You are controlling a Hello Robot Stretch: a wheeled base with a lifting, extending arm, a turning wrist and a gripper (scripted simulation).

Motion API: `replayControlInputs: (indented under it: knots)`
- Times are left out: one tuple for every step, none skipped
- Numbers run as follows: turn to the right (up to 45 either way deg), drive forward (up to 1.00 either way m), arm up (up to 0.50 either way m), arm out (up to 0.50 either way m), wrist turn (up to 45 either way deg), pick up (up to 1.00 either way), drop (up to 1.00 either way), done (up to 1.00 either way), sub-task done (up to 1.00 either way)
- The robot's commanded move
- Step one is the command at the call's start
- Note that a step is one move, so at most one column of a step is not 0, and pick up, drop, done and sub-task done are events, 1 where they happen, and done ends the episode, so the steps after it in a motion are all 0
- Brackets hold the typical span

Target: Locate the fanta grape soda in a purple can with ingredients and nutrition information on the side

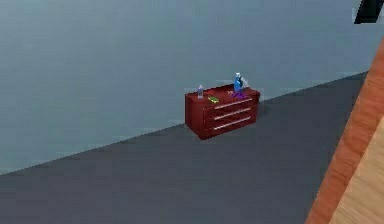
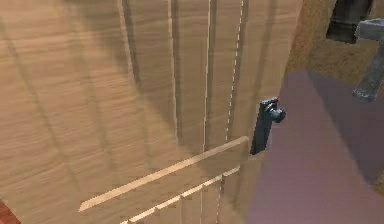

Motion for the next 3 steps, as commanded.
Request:
replayControlInputs:
  knots:
    - [-27.0,0.0,0.0,0.0,0.0,0.0,0.0,0.0,0.0]
    - [-3.0,0.0,0.0,0.0,0.0,0.0,0.0,0.0,0.0]
    - [0.0,0.45,0.0,0.0,0.0,0.0,0.0,0.0,0.0]
